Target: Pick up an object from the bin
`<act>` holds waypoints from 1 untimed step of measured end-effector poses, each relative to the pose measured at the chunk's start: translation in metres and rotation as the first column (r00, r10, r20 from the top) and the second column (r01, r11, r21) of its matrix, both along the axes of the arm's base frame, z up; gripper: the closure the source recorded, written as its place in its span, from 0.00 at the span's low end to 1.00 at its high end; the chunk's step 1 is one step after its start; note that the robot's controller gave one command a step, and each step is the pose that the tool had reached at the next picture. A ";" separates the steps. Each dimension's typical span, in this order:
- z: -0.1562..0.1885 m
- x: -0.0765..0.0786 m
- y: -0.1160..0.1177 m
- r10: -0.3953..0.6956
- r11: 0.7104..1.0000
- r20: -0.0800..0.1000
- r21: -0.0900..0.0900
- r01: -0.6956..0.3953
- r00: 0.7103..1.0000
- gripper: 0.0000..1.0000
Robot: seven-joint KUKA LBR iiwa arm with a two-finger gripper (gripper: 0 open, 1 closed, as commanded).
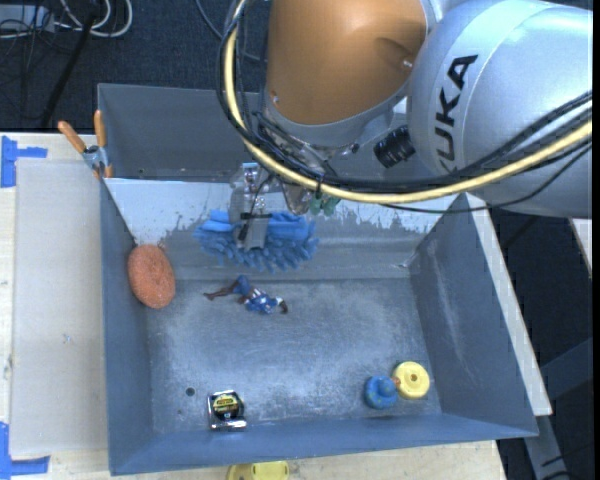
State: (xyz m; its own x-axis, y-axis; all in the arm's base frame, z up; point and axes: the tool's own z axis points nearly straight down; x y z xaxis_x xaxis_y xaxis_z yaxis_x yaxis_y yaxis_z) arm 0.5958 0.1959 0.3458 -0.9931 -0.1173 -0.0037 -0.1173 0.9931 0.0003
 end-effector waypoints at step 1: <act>-0.002 0.000 0.000 0.000 1.000 -0.003 -0.001 0.000 1.000 1.00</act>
Offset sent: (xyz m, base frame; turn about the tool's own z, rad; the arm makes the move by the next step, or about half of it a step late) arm -0.0342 0.0100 -0.0955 -0.2606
